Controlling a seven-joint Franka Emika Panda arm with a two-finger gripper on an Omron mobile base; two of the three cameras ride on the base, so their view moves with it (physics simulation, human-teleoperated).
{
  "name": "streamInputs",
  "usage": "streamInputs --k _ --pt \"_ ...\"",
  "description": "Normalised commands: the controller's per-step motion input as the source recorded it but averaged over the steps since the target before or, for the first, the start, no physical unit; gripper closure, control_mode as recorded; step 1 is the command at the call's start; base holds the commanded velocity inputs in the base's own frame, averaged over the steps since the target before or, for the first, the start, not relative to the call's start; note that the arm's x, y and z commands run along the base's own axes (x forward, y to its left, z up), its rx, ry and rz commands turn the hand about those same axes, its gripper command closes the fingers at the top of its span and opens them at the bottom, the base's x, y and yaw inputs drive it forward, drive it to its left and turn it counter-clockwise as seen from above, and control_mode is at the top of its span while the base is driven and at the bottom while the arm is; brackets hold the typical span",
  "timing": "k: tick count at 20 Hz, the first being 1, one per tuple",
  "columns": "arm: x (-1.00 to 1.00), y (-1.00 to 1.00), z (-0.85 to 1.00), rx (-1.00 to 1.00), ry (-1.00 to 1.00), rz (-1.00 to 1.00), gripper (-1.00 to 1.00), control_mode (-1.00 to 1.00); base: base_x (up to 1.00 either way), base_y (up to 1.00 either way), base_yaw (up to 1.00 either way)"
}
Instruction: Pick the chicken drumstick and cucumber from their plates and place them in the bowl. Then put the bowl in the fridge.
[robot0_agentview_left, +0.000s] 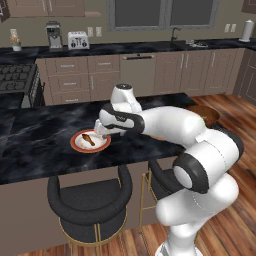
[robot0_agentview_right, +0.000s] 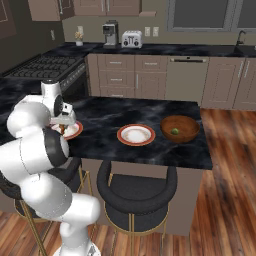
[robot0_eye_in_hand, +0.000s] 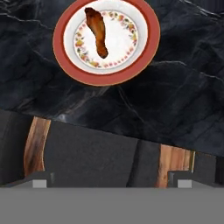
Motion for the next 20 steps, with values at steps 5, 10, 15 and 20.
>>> streamInputs --k 5,10,15,20 --pt "0.54 0.56 -0.18 -0.01 -0.02 0.10 -1.00 -1.00 0.00 0.00 0.00" --pt "0.62 0.34 -0.24 0.00 -0.03 0.10 -1.00 -1.00 0.00 0.00 0.00" --pt "0.66 0.23 -0.22 0.00 0.10 0.01 -1.00 -1.00 0.00 0.00 0.00" --pt "0.66 0.19 -0.24 -0.02 0.13 0.00 -1.00 -1.00 0.00 0.00 0.00"
